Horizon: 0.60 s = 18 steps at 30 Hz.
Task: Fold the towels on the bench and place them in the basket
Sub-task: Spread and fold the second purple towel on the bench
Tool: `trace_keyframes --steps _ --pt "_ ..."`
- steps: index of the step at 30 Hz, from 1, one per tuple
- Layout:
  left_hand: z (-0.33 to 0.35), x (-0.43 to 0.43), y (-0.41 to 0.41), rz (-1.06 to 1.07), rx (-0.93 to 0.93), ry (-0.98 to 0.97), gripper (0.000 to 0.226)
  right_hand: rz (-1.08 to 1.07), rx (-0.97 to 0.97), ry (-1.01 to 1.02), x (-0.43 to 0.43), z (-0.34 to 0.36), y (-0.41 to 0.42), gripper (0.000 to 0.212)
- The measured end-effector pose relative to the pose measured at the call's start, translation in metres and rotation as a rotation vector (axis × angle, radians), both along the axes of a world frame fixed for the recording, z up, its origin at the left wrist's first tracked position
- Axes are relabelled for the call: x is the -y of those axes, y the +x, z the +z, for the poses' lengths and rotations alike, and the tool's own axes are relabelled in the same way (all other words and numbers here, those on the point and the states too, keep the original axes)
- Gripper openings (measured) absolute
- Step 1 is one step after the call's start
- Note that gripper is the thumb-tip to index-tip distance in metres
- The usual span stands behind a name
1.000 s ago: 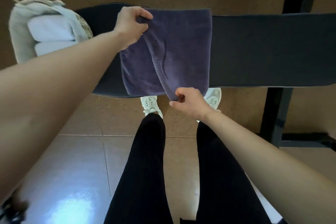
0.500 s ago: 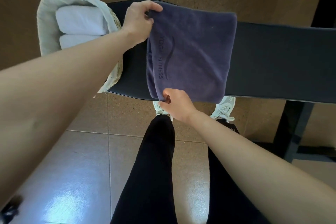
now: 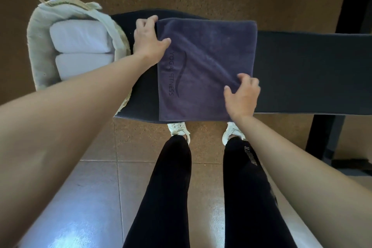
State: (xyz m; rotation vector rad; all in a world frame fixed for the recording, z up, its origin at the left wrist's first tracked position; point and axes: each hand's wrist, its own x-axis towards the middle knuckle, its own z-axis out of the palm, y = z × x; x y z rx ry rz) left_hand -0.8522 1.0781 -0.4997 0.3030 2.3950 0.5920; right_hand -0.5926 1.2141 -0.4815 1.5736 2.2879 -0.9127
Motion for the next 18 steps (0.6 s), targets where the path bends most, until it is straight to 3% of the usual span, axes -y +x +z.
trace_keyframes --steps 4,11,18 --pt "-0.005 -0.013 -0.006 -0.07 -0.063 -0.041 0.062 -0.151 0.155 0.047 -0.036 -0.011 -0.014 0.06" --pt "-0.003 -0.031 -0.012 -0.065 -0.058 -0.122 0.031 -0.149 0.051 -0.104 -0.068 -0.019 -0.035 0.02" --pt "0.006 -0.033 -0.015 0.09 -0.196 -0.062 0.017 -0.126 0.053 -0.111 -0.083 -0.011 -0.02 0.02"
